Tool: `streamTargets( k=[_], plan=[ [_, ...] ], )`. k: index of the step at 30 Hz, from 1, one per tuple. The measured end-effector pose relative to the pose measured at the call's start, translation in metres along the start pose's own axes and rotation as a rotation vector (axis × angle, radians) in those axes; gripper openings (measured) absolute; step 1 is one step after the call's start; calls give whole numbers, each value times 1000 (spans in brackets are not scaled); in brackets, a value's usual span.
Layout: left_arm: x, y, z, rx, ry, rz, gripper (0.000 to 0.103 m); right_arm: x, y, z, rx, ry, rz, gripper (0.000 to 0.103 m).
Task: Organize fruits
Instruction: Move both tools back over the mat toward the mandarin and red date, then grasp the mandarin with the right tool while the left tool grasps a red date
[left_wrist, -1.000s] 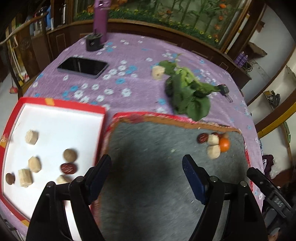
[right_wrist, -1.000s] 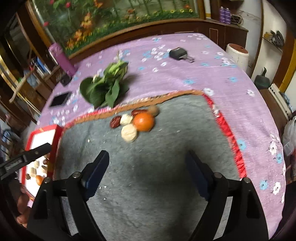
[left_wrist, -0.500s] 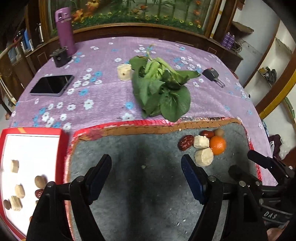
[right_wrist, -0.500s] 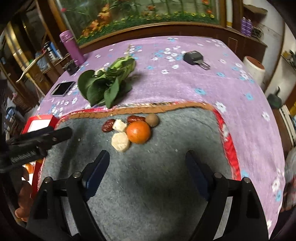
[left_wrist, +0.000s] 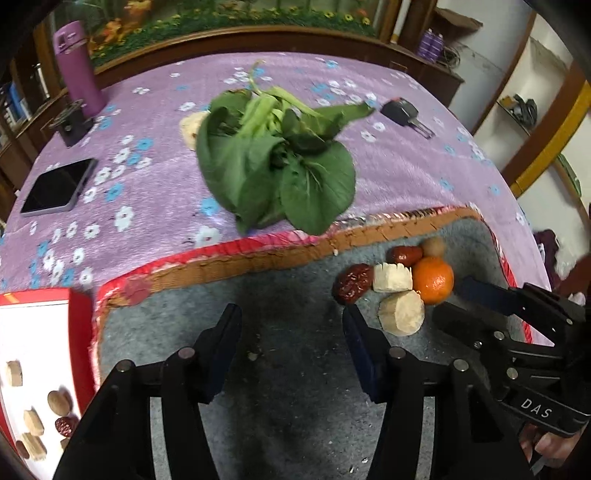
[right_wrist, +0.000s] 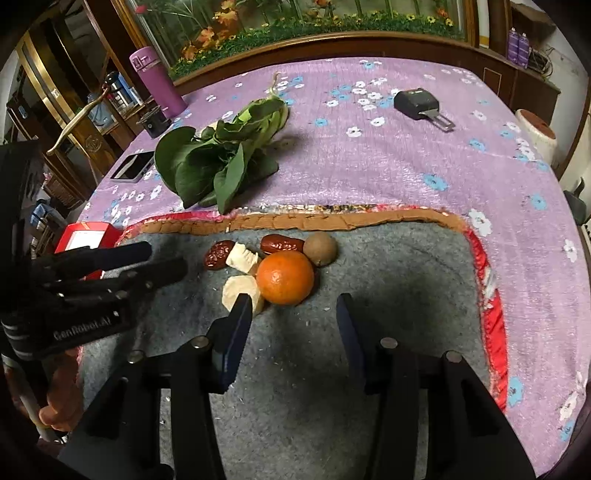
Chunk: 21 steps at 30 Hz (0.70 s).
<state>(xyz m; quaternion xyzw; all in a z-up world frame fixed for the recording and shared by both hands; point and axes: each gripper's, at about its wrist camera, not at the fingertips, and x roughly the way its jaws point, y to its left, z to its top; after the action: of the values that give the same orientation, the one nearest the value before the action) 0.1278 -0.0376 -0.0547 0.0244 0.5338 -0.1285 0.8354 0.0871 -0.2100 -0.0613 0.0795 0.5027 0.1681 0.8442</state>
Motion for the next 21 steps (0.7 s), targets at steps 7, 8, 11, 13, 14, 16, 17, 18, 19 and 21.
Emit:
streamTargets(
  k=[7, 8, 11, 13, 14, 16, 17, 18, 19, 21],
  plan=[
    [4, -3, 6, 12, 4, -18, 56, 6, 0, 6, 6, 3, 41, 42],
    [4, -4, 7, 15, 2, -14, 56, 7, -1, 7, 9, 3, 48, 41],
    [6, -5, 10, 28, 5, -26, 56, 11, -2, 9, 13, 9, 47, 40],
    [7, -7, 10, 38, 5, -26, 56, 13, -2, 11, 16, 10, 44, 40],
    [7, -8, 10, 44, 4, -30, 56, 14, -2, 11, 19, 11, 45, 40],
    [9, -10, 10, 59, 7, -34, 57, 15, -2, 12, 22, 10, 46, 40],
    [10, -13, 11, 70, 14, -38, 57, 15, -1, 12, 20, 7, 43, 40],
    [12, -14, 11, 78, 18, -39, 57, 15, -1, 13, 21, 5, 41, 40],
    [14, -16, 12, 87, 13, -28, 57, 16, -2, 13, 25, 5, 43, 40],
    [18, -19, 12, 102, 21, -21, 57, 17, -3, 14, 35, 4, 50, 40]
  ],
)
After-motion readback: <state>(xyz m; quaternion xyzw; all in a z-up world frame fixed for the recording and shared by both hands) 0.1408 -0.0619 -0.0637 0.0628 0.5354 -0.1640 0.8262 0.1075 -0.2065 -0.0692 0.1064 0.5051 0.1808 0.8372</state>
